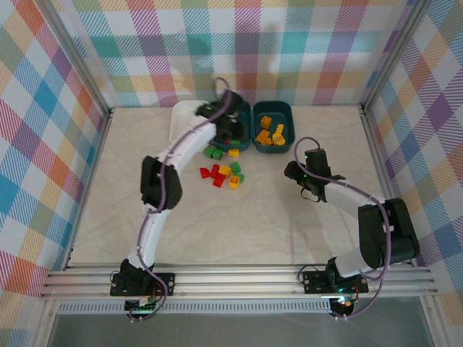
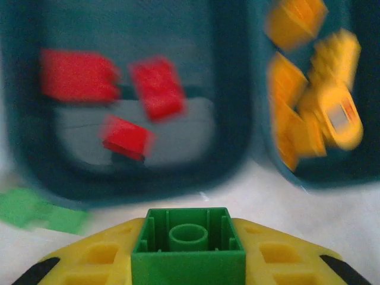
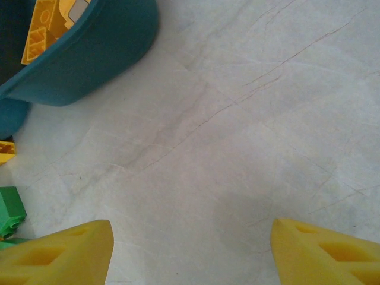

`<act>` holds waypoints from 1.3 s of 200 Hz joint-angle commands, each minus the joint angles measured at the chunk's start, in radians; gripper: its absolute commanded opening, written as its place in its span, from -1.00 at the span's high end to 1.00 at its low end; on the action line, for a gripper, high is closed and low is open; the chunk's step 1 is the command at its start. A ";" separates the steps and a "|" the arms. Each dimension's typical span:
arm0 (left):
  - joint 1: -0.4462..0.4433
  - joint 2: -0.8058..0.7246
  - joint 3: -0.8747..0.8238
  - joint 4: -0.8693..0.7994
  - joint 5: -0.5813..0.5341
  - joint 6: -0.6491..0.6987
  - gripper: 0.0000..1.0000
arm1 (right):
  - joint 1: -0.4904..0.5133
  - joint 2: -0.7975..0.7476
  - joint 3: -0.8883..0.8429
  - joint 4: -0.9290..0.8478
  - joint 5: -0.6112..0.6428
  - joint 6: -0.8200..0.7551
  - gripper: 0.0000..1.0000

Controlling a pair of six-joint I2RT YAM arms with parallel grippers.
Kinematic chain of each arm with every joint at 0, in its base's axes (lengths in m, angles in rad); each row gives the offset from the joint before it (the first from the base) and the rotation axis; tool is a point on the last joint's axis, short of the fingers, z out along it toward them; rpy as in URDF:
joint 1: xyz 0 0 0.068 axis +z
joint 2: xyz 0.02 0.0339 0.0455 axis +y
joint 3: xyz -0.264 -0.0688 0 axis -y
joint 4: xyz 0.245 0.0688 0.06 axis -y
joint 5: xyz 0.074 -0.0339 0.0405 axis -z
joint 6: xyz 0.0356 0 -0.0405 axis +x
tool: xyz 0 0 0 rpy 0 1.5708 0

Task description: Sort the legos into containers by color

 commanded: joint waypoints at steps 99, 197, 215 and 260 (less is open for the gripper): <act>0.334 0.211 0.182 -0.017 0.144 -0.009 0.47 | 0.010 0.053 0.101 -0.090 -0.062 -0.026 -0.44; 0.339 -0.104 -0.027 0.068 0.246 0.000 -0.46 | 0.386 0.186 0.436 -0.238 0.015 -0.187 -0.48; 0.343 -0.300 -0.323 0.191 0.152 -0.080 -0.57 | 0.478 0.271 0.544 -0.265 0.040 -0.227 -0.47; 0.406 -0.713 -1.106 0.452 0.043 -0.386 -0.67 | 0.600 0.506 0.806 -0.307 0.085 -0.294 -0.45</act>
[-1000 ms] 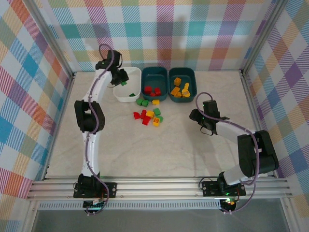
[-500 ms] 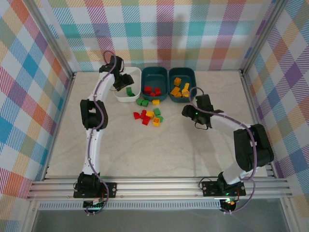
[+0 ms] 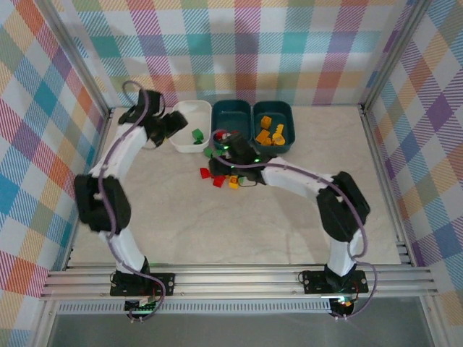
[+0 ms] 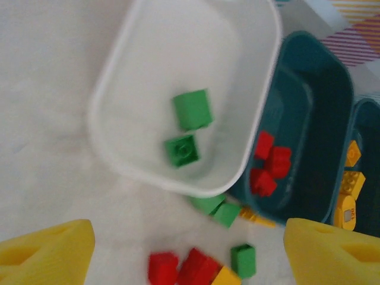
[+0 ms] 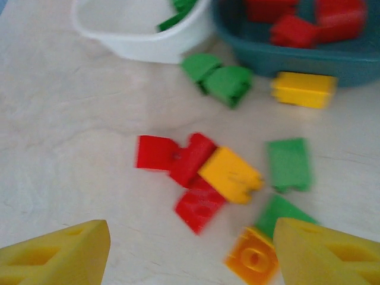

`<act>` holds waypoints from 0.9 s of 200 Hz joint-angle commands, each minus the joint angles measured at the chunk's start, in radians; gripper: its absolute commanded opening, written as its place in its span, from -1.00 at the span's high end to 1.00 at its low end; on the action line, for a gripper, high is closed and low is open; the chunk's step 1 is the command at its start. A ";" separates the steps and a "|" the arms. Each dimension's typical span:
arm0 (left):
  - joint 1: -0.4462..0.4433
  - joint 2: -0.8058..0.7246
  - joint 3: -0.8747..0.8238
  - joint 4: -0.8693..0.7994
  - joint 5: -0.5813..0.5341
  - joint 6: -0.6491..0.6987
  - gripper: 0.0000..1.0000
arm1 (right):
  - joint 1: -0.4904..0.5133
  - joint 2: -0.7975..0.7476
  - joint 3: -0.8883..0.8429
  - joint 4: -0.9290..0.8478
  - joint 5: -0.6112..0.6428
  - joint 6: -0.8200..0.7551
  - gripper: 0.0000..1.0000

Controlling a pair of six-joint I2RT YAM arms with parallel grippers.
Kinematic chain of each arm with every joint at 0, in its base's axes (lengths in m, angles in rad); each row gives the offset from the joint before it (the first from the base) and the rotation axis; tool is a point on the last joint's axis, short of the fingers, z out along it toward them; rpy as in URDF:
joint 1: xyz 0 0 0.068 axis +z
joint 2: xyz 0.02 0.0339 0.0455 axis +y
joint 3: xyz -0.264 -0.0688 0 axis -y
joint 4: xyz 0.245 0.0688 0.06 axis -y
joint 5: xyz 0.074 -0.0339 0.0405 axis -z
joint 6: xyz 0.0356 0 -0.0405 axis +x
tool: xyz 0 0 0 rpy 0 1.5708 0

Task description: Sort the legos into containers by color

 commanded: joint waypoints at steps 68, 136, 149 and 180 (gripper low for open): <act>0.042 -0.434 -0.636 0.083 -0.068 -0.128 -0.70 | 0.052 0.396 0.406 -0.115 0.105 -0.210 -0.43; 0.042 -0.415 -0.636 0.094 -0.028 -0.105 -0.70 | 0.051 0.568 0.601 -0.197 0.117 -0.254 -0.27; 0.041 -0.409 -0.633 0.092 -0.034 -0.100 -0.70 | 0.053 0.572 0.597 -0.206 0.108 -0.246 -0.19; 0.042 -0.400 -0.642 0.103 -0.024 -0.106 -0.70 | 0.064 0.552 0.544 -0.198 0.103 -0.236 -0.10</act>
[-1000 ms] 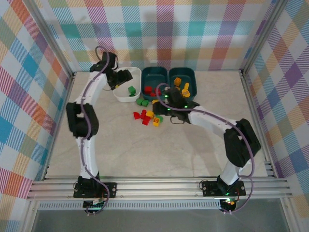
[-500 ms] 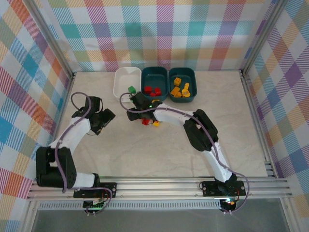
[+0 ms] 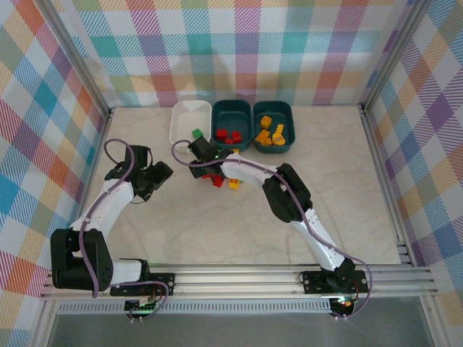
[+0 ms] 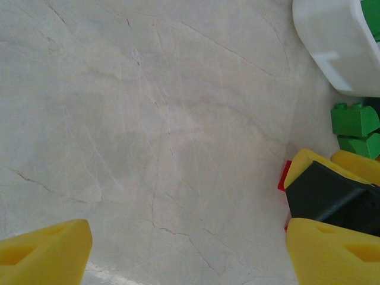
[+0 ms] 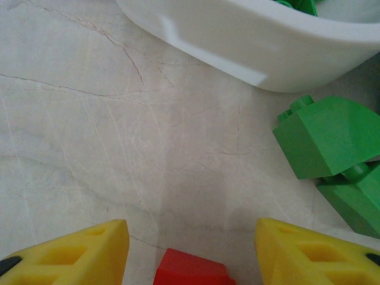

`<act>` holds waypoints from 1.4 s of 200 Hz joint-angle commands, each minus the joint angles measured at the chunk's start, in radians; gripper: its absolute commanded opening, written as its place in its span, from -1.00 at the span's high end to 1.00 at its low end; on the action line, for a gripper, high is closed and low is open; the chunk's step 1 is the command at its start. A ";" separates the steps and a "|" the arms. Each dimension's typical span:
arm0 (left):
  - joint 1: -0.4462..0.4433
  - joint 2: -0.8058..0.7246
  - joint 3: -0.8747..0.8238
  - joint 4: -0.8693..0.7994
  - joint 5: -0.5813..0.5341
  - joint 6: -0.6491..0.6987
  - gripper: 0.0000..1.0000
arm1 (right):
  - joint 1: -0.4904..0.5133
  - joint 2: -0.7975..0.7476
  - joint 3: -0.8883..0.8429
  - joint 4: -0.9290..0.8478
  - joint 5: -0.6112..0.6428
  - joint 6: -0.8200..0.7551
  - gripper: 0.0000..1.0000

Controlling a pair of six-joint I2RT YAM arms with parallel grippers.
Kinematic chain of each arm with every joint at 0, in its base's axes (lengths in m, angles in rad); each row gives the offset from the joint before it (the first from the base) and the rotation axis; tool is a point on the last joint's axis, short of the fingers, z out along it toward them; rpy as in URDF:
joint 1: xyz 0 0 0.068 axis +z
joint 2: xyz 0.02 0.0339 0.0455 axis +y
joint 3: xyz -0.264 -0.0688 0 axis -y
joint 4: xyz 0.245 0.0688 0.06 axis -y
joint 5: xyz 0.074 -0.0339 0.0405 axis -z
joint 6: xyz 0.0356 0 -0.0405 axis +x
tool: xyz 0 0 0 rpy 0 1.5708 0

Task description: Sort the legos into containers by color

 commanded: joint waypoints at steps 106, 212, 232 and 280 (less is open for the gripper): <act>-0.001 0.029 0.002 0.044 0.032 -0.006 -0.69 | 0.044 -0.011 -0.073 -0.027 0.009 0.028 -0.04; 0.000 0.038 0.017 0.042 0.034 0.002 -0.69 | 0.035 -0.079 -0.125 0.033 -0.011 0.056 0.22; -0.001 0.038 0.023 0.037 0.039 0.001 -0.69 | 0.035 -0.113 -0.127 0.044 -0.029 0.059 0.23; -0.011 0.017 0.029 0.029 0.044 0.005 -0.67 | -0.015 -0.240 -0.176 0.108 -0.107 0.124 0.24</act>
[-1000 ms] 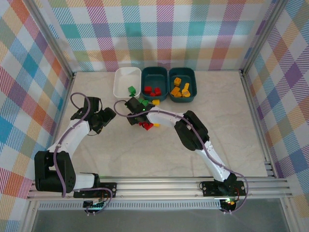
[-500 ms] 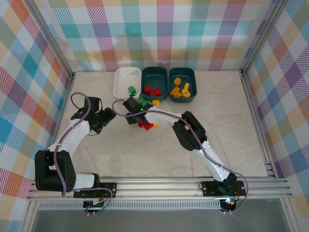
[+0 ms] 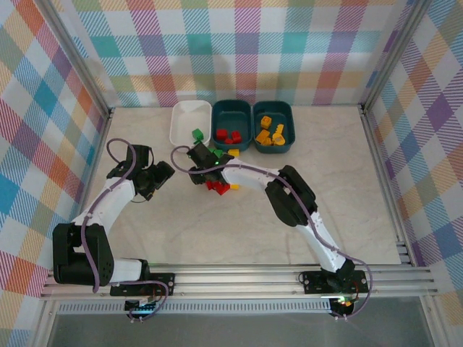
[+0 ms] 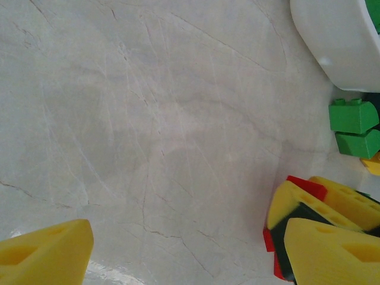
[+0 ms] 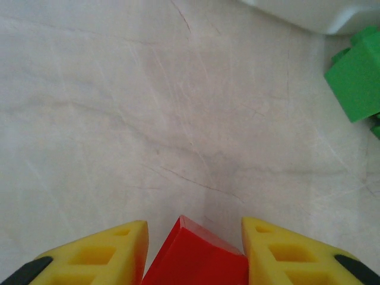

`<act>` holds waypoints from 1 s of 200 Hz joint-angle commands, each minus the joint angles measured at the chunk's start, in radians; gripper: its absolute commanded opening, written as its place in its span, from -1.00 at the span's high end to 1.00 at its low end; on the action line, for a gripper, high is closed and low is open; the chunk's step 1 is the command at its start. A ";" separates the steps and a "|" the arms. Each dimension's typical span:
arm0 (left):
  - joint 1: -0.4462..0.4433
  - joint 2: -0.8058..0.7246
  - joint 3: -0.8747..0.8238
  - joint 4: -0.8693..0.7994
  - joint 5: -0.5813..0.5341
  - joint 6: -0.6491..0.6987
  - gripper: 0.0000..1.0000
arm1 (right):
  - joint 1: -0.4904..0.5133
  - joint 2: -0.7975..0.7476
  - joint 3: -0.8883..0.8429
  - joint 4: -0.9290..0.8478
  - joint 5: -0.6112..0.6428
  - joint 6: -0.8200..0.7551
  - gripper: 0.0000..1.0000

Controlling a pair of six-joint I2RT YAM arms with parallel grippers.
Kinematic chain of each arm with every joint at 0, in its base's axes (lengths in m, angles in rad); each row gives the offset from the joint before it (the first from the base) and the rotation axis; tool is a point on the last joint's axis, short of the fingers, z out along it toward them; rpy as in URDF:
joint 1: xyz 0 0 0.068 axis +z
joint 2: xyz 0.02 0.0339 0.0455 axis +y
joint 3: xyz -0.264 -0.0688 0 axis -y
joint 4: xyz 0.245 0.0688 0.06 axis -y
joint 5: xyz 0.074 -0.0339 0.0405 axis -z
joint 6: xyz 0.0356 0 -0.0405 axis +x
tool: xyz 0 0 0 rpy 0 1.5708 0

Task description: Sort the legos into containers by color

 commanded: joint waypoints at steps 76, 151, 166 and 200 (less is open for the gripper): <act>-0.157 0.063 0.083 0.012 -0.002 0.024 -0.63 | -0.376 -0.353 -0.270 0.119 -0.122 0.170 0.26; -0.247 0.164 0.164 -0.015 0.022 0.051 -0.62 | -0.430 -0.191 -0.066 0.052 -0.190 0.134 0.25; -0.263 0.181 0.173 -0.030 0.028 0.067 -0.62 | -0.430 -0.131 0.018 0.009 -0.212 0.124 0.24; -0.289 0.217 0.177 -0.036 0.054 0.081 -0.62 | -0.430 -0.013 0.196 -0.083 -0.224 0.110 0.18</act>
